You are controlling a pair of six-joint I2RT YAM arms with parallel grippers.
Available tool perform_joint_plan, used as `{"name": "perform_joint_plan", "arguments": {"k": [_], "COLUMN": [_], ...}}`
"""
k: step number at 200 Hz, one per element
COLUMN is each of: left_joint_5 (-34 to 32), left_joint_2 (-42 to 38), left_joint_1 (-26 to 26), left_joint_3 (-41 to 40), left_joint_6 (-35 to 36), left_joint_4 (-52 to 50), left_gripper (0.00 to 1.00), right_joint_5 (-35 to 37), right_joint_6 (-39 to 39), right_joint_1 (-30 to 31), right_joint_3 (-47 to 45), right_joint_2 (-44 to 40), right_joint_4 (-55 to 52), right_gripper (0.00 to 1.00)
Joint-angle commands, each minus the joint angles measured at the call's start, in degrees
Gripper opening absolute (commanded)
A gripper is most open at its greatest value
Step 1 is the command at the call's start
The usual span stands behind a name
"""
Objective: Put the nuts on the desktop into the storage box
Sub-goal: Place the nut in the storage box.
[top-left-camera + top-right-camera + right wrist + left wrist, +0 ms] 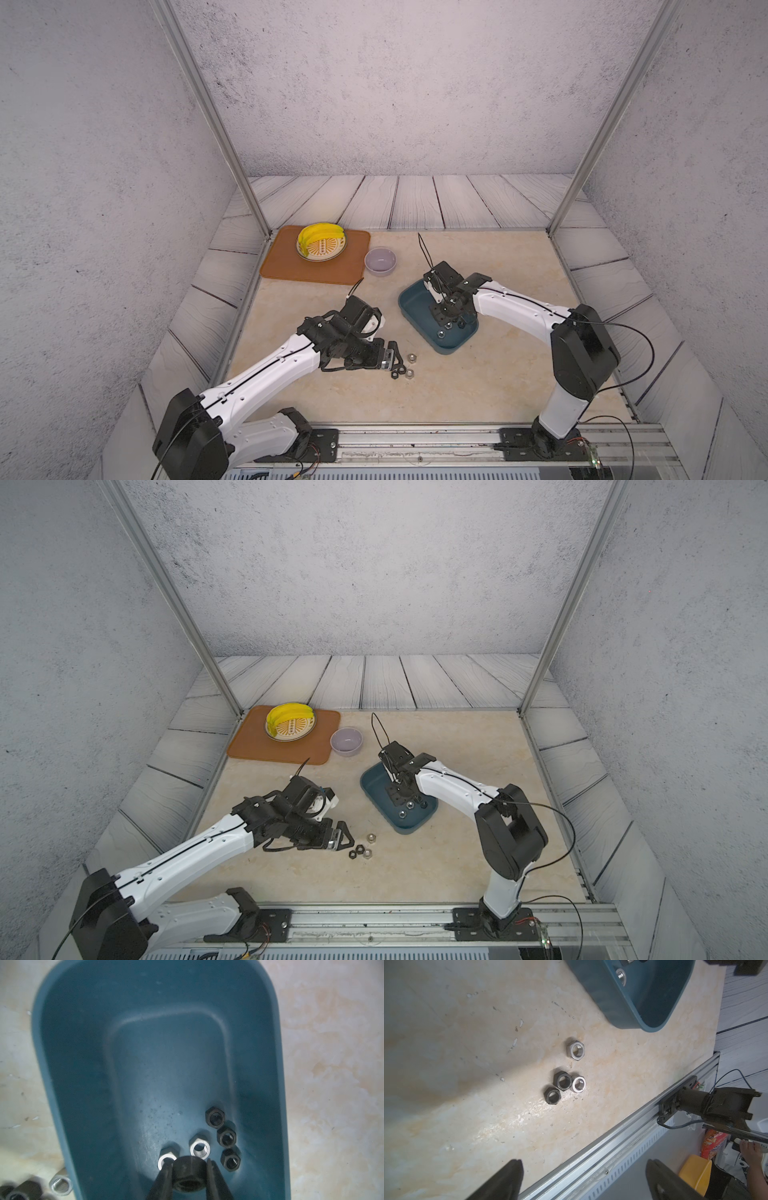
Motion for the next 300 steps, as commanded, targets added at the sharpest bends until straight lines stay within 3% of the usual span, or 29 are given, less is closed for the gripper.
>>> {"name": "perform_joint_plan", "arguments": {"k": [1,95,185,253,300], "left_joint_5": [-1.4,-2.3,-4.4,-4.4,-5.5], "left_joint_2": [1.0,0.9,-0.5,-0.2,-0.3], "left_joint_1": [-0.3,-0.3,-0.3,-0.3,-0.4], "left_joint_3": [2.0,1.8,2.7,2.9,2.1], "left_joint_6": [1.5,2.2,2.3,2.6,2.5], "left_joint_4": [-1.9,-3.2,-4.2,-4.8,-5.6], "left_gripper": [0.98,0.98,0.98,0.98,0.98], "right_joint_5": [1.7,1.9,1.9,1.6,0.6], "right_joint_6": [0.4,0.3,1.1,1.4,2.1], "right_joint_1": [-0.3,-0.7,-0.8,-0.7,-0.8], "right_joint_3": [2.4,4.2,4.7,5.6,5.5], "right_joint_2": [2.3,10.3,11.9,11.9,9.3], "right_joint_4": [-2.9,-2.2,-1.6,-3.5,-3.7], "right_gripper": [0.05,0.05,0.05,0.34,0.42]}}
